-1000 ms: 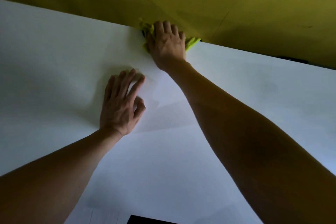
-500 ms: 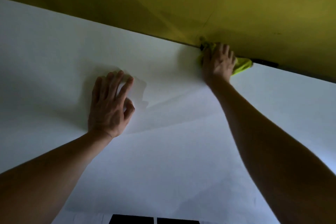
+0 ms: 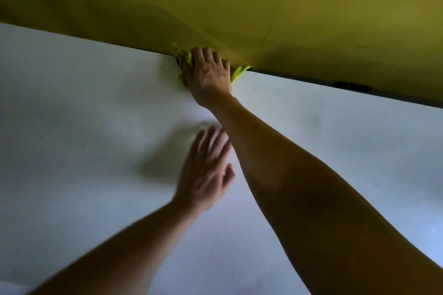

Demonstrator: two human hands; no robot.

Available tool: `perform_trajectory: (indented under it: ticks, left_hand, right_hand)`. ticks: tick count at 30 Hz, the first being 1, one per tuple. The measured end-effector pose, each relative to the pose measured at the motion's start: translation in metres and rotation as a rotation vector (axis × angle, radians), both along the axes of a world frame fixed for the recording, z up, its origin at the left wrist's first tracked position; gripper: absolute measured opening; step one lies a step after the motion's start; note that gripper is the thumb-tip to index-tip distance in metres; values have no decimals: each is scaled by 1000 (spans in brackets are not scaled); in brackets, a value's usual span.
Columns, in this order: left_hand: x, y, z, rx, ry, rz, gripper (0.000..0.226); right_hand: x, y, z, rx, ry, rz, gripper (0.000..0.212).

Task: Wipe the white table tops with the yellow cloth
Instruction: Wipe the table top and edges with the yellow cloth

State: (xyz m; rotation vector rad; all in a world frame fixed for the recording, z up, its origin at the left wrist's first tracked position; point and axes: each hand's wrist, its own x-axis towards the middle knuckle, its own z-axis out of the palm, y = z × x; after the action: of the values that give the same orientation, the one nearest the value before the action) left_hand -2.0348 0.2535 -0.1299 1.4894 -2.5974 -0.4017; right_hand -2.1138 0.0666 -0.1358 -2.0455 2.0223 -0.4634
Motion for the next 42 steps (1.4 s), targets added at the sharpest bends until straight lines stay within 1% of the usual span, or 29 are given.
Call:
perform_trajectory:
  ticks: [2,5,9,12,14,17,19,22,25,28,32,34,36,39,42]
  left_hand:
    - [-34,20,-3,33,-29,83,68]
    - [-51,28,-9,-20,-48,190,71]
    - [-52,29,-13,-57,-33,191,71]
    - [-54,29,-17,-64,-38,196,69]
    - [-54,28,-18,-71,-51,201,69]
    - [-53,28,-19,-82,-54,206,69]
    - [-53,28,-19,-84,-49,209,70]
    - [-52,29,-17,-96,-52,205,71]
    - [-51,28,-17,-97,-49,206,70]
    - [-53,29,-17,-108,-48,202,68]
    - [-51,30,-17,-114,-55,194,68]
    - [-52,29,-18,-113,-57,189,68]
    - [-53,29,-18,-123,-54,194,68]
    - [-53,28,-17,-132,-51,198,68]
    - [-53,28,-16,-132,-48,204,68]
  right_hand:
    - [-21,5,-2,-2,6,9,36]
    - [-77,23,-5,-15,25,-30,38]
    - [-178,57,0,70,76,-141,47]
    - [-225,74,2,77,92,-190,49]
    - [-232,76,1,50,82,-220,48]
    - [-209,67,2,70,62,-252,47]
    - [-177,52,3,116,55,-157,47]
    - [-125,32,7,118,1,-21,44]
    - [-113,30,5,105,18,47,42]
    - [-155,45,1,82,32,40,46]
    - [-250,81,-3,59,56,-115,50]
    - [-303,97,-4,67,88,-190,48]
    - [-339,110,-4,57,102,-231,46]
    - [-352,114,-3,-2,74,-270,41]
    - [-329,107,-2,-13,52,-365,44]
